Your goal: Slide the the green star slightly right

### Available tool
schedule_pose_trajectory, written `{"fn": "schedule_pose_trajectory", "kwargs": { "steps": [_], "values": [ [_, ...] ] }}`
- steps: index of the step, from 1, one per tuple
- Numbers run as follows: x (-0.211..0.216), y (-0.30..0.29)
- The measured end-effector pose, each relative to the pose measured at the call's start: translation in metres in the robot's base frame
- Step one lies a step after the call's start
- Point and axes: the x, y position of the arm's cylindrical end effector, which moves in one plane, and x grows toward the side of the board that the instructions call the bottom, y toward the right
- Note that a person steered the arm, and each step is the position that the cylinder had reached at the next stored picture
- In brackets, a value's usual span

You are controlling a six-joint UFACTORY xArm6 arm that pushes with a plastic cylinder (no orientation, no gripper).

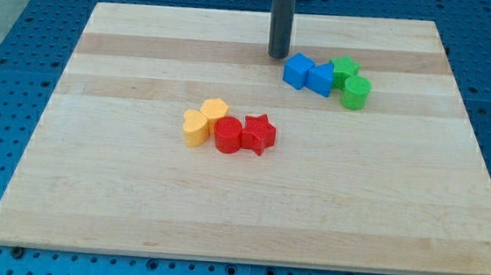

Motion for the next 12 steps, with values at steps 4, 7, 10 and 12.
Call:
{"fn": "schedule_pose_trajectory", "kwargs": {
  "steps": [4, 7, 10, 12],
  "values": [
    [0.014, 0.015],
    [-0.003, 0.07],
    [0.01, 0.089],
    [0.011, 0.124]
  ]
}}
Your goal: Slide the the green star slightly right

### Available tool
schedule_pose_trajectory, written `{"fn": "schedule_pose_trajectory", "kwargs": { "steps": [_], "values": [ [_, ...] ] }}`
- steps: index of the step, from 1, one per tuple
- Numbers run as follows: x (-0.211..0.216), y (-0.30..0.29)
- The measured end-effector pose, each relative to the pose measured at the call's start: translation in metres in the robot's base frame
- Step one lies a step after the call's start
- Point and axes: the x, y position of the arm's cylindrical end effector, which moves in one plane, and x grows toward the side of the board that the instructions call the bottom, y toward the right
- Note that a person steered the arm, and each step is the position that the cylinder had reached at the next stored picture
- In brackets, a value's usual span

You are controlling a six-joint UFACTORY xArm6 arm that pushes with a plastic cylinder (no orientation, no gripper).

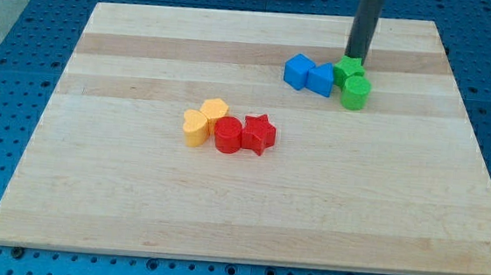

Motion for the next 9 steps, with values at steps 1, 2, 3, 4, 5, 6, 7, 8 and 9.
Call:
{"fn": "schedule_pose_trajectory", "kwargs": {
  "steps": [1, 2, 3, 4, 5, 6, 7, 8, 9],
  "values": [
    [0.0, 0.0],
    [0.0, 0.001],
    [0.0, -0.003],
    [0.0, -0.032],
    [0.002, -0.056],
    [0.002, -0.056],
    [0.002, -0.035],
    [0.002, 0.012],
    [0.002, 0.033]
  ]
}}
